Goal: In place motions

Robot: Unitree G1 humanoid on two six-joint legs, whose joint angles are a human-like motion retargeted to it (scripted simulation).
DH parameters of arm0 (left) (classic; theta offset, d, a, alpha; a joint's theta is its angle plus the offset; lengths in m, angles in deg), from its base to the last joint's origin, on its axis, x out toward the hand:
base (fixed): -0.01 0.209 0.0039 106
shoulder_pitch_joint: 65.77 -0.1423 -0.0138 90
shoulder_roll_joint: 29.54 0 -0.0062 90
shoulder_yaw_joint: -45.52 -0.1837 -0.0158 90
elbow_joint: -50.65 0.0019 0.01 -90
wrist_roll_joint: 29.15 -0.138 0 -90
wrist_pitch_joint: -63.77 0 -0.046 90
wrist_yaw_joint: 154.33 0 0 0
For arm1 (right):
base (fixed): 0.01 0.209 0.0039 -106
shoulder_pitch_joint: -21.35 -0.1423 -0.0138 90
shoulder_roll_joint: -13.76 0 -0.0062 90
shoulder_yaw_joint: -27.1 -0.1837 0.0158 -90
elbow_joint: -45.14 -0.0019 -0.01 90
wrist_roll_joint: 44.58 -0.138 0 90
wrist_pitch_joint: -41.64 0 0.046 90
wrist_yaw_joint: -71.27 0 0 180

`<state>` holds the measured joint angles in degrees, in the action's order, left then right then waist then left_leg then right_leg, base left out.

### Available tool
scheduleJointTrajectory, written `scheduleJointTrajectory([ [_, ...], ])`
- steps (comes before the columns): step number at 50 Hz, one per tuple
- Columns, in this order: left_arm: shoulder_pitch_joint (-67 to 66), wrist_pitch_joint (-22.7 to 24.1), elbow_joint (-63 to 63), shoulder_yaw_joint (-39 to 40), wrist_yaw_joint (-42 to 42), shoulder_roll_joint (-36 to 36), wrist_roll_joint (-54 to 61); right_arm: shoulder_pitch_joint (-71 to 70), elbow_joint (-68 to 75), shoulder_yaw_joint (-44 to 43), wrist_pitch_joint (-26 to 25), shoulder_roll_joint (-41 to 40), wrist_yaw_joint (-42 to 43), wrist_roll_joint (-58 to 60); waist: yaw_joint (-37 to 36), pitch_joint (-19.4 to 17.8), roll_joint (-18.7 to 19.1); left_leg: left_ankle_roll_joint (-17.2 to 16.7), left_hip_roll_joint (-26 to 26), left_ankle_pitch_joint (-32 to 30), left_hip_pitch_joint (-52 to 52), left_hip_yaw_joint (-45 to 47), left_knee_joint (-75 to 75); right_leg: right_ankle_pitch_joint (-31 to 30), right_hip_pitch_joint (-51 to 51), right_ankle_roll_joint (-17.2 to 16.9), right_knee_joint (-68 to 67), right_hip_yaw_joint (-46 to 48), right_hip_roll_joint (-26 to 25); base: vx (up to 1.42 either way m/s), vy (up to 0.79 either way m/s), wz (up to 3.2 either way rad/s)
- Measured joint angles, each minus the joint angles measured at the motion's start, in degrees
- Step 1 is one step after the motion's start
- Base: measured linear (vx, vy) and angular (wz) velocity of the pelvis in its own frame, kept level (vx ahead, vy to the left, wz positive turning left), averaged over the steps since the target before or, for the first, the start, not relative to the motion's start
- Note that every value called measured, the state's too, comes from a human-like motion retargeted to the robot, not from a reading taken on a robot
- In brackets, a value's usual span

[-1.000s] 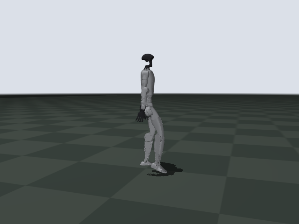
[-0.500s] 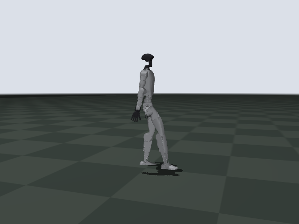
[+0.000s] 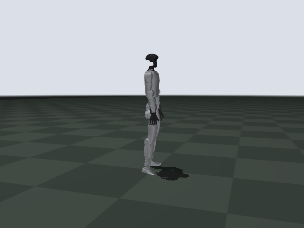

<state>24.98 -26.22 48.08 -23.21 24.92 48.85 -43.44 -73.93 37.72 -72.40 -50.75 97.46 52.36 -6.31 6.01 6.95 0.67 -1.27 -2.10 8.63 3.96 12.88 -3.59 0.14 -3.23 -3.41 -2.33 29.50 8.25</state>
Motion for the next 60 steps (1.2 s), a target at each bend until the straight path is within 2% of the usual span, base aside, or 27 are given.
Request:
scheduleJointTrajectory([
  [6, 2.8, 1.3, -4.8, -0.5, -1.4, -1.0, 1.4, 0.8, 5.9, 0.5, -2.4, -0.3, 1.8, 0.5, 1.8, 0.9, 1.4, -1.8, -2.1, 0.8, 0.6, 0.1, 0.2, 0.9, -1.4, 1.1, -0.9, -0.7, -1.6, -0.06, -0.19, -0.08],
  [10, 1.7, 1.2, -5.9, -0.7, -1.8, 0.7, 0.7, 1.8, 10.3, 0.4, -4.0, -0.5, 3.3, 1.6, 3.7, 1.5, 1.7, -1.1, -3.4, 2.2, 1.1, -0.4, -2.6, 2.1, -1.3, 1.9, -1.7, -1.4, -2.5, -0.01, -0.22, -0.17],
  [13, -0.6, 0.7, -5.3, 1.0, -1.3, 1.9, 1.0, 3.4, 11.2, -0.3, -4.6, -0.5, 3.5, 2.1, 4.0, 1.2, 0.3, 3.0, -4.1, 1.2, 3.1, 1.7, -10.3, 2.8, -0.5, 1.9, -2.5, -3.1, -1.6, 0.0, -0.24, -0.31],
  [15, -1.9, 0.4, -4.9, 2.4, -0.9, 2.6, 1.7, 4.2, 10.9, -0.9, -4.8, -0.3, 3.3, 1.8, 4.0, 0.6, -2.4, 9.5, -4.0, 0.3, 8.9, 0.8, -22.7, 3.1, -0.1, 1.5, -3.5, -4.2, 1.2, -0.05, -0.19, -0.35],
  [17, -3.0, 0.2, -4.9, 3.4, -1.0, 3.1, 2.4, 4.6, 10.5, -1.3, -4.1, 0.2, 3.1, 0.6, 1.3, -2.3, -4.3, 12.8, -1.5, 1.1, 15.6, -2.8, -34.1, 3.4, 0.7, 1.8, -4.7, -6.5, 2.7, -0.13, -0.12, -0.79],
  [18, -3.6, 0.2, -5.2, 3.8, -1.3, 3.4, 2.6, 4.5, 10.7, -1.2, -3.8, 0.6, 3.0, -0.1, 0.0, -4.0, -4.7, 12.4, -3.5, 2.1, 16.8, 2.1, -35.5, 3.4, 1.4, 2.5, -5.2, -7.2, 2.7, -0.18, -0.1, -0.83],
  [20, -4.6, 0.4, -5.5, 4.3, -1.9, 4.0, 2.8, 3.2, 11.2, -0.9, -4.0, 1.6, 2.9, -1.1, -3.1, -8.0, -3.9, 6.9, -4.3, 0.9, 20.5, 6.1, -32.0, 3.7, 3.1, 4.0, -5.7, -8.3, 0.8, -0.22, -0.04, -0.73],
  [23, -6.2, 0.2, -5.3, 5.2, -2.1, 4.7, 2.7, 1.3, 11.0, 0.4, -3.7, 2.6, 2.8, -1.4, -9.1, -13.7, -1.9, -5.9, -3.4, -1.2, 28.3, 6.6, -16.9, 4.7, 6.1, 6.5, -6.0, -9.8, -3.3, -0.2, -0.07, -0.87],
  [25, -7.7, 0.0, -5.0, 5.8, -2.7, 5.3, 2.4, -0.2, 10.4, 1.7, -3.2, 3.2, 2.7, -1.0, -15.0, -17.6, -1.8, -13.7, -2.9, -0.7, 34.7, 4.4, -7.6, 5.6, 8.1, 8.0, -6.8, -12.4, -4.4, -0.15, -0.01, -1.22],
  [27, -9.1, -0.3, -3.4, 6.1, -2.5, 5.5, 2.0, -1.9, 9.2, 1.0, -3.4, 4.4, 2.1, 0.6, -19.8, -21.3, -1.9, -13.7, 0.9, -0.5, 41.9, 3.2, -2.3, 7.6, 8.6, 7.3, -10.9, -13.8, -1.3, -0.08, 0.35, -0.84],
  [29, -10.5, -0.9, -0.4, 7.5, -2.1, 5.5, 2.0, -3.5, 6.8, -0.1, -3.3, 4.5, 1.1, 2.3, -25.3, -25.6, -3.0, -13.7, -0.3, -0.7, 46.9, 3.3, -1.2, 9.9, 8.8, 8.0, -15.5, -17.3, 1.2, 0.0, 0.07, -1.48],
  [32, -13.7, -1.8, 4.9, 10.2, -2.3, 5.2, 2.3, -5.8, 2.7, 0.5, -1.6, 3.3, -0.1, 2.2, -31.0, -32.0, -7.7, -13.7, -3.2, 0.0, 49.2, -1.1, -0.7, 12.5, 8.2, 9.5, -21.7, -23.5, 6.0, 0.04, -0.19, -1.87],
  [34, -15.6, -2.5, 8.3, 11.4, -2.4, 5.3, 1.2, -7.7, 0.9, 1.6, -0.9, 1.8, -0.5, 0.9, -31.9, -33.2, -10.7, -13.7, -4.8, 0.9, 49.0, -2.5, 0.7, 13.2, 6.7, 9.5, -24.1, -26.7, 7.9, 0.08, -0.12, -1.2],
  [36, -17.6, -3.4, 9.8, 12.8, -2.3, 5.1, -0.3, -9.0, 0.0, 3.1, -0.2, -0.1, -0.9, -0.3, -29.6, -31.6, -12.7, -13.7, -5.9, 1.4, 48.6, -2.3, 1.4, 13.4, 5.4, 9.4, -24.7, -27.4, 8.0, 0.1, -0.05, -0.18],
  [38, -18.8, -4.2, 10.0, 14.2, -2.3, 4.6, -1.0, -9.4, -0.5, 4.8, 0.4, -1.6, -1.8, -1.0, -26.3, -28.9, -13.1, -13.7, -6.2, 1.6, 47.3, -2.3, 0.9, 13.2, 4.9, 9.1, -24.1, -26.6, 6.9, 0.07, -0.07, 0.38],
  [42, -17.0, -3.9, 7.8, 15.8, -2.2, 4.6, -0.5, -6.9, -0.3, 5.7, 1.1, -2.0, -1.7, 0.9, -21.4, -22.6, -10.3, -13.7, -7.0, 2.3, 41.9, -3.9, -3.7, 10.8, 4.8, 9.1, -18.8, -23.0, 2.2, 0.02, -0.1, 0.83],
  [45, -15.0, -2.8, 4.2, 14.7, -2.2, 5.5, 0.8, -2.9, 2.5, 4.5, 0.3, -1.5, 0.2, 3.2, -19.5, -16.2, -7.0, -13.7, -9.3, 2.2, 37.1, -4.6, -10.2, 8.2, 4.7, 9.6, -12.9, -19.3, -2.6, 0.11, -0.12, 1.13],
  [51, -10.6, -1.7, 1.3, 11.9, -0.8, 7.1, 3.1, 4.1, 11.6, -0.6, -4.3, 0.3, 3.5, 6.7, -9.0, -2.9, -4.9, -1.9, -5.7, 1.4, 26.8, -4.8, -27.6, 6.7, 1.7, 7.3, -6.8, -10.1, -2.4, 0.14, 0.08, 1.56],
  [55, -8.7, -1.5, 0.1, 10.6, -0.2, 6.9, 3.2, 7.6, 14.8, -3.0, -6.7, 1.7, 5.1, 6.7, -1.0, 3.3, -3.1, 3.8, -3.6, -0.9, 14.9, -4.0, -26.4, 6.3, 1.5, 5.7, -3.6, -6.3, -1.6, 0.17, 0.16, 1.14],
  [57, -7.4, -1.2, -0.9, 9.8, -0.2, 6.9, 2.6, 9.0, 14.8, -4.0, -7.4, 2.4, 5.5, 6.2, 2.0, 5.2, -0.3, -1.4, -3.2, -0.9, 8.2, -4.7, -18.5, 6.6, 1.3, 5.2, -2.9, -4.4, -3.4, 0.13, 0.22, 0.91],
  [58, -6.5, -1.2, -1.3, 9.5, -0.4, 6.7, 2.0, 9.6, 14.8, -4.8, -7.9, 3.0, 5.9, 6.0, 4.0, 5.9, 1.6, -3.5, -3.6, 3.2, 4.8, -3.2, -13.4, 6.8, 1.5, 4.8, -2.4, -2.8, -4.4, 0.15, 0.25, 1.12],
  [60, -5.0, -1.0, -2.0, 8.8, -0.8, 5.7, 1.0, 10.7, 14.8, -6.1, -8.7, 4.2, 6.4, 5.1, 6.3, 7.2, 5.0, -5.5, -5.4, 5.3, -0.8, 7.8, -2.9, 6.8, 2.1, 3.9, -1.0, -0.1, -6.2, 0.17, 0.23, 1.06],
])
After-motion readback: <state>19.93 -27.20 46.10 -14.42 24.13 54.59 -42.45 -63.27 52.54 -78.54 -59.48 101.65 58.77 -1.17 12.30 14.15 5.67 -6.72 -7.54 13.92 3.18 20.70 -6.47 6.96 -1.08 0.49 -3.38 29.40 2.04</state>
